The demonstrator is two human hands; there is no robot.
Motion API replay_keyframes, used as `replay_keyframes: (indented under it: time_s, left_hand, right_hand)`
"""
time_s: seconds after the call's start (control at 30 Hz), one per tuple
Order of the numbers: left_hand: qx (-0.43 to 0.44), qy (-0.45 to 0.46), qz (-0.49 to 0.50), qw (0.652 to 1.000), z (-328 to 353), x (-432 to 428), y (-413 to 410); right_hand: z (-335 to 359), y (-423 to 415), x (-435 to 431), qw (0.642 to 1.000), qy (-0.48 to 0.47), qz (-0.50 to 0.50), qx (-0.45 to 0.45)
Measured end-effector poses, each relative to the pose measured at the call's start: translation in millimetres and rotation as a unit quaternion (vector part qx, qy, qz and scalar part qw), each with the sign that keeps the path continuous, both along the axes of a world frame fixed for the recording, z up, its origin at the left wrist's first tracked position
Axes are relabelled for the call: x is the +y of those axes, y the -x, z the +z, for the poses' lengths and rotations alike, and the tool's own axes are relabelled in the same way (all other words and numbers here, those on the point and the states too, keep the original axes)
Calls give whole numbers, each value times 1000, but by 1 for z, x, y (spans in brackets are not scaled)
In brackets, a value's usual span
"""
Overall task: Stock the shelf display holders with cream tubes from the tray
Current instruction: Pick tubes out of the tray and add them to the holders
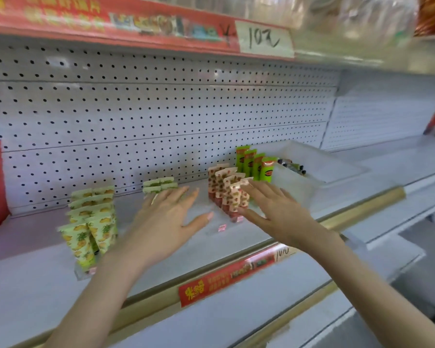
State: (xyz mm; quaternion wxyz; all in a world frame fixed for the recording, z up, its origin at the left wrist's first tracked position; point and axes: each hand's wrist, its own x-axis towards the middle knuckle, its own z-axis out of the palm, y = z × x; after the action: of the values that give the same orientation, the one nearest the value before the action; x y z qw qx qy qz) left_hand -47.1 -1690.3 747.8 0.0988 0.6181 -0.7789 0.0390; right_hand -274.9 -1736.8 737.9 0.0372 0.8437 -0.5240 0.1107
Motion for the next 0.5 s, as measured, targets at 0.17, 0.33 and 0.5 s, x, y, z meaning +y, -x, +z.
replay_keyframes:
  time_s: [0.17,0.33,0.5]
  left_hand:
    - [-10,29,-30,999,8,-13,29]
    - [-18,53,-34,998,11,-28,58]
    - [0,58,-14,998,14,-41,99]
  right_hand:
    - [16,37,13,998,5,-57,18]
    - [19,70,7,997,30,-67,20]
    - [22,115,-17,997,33,-58,27]
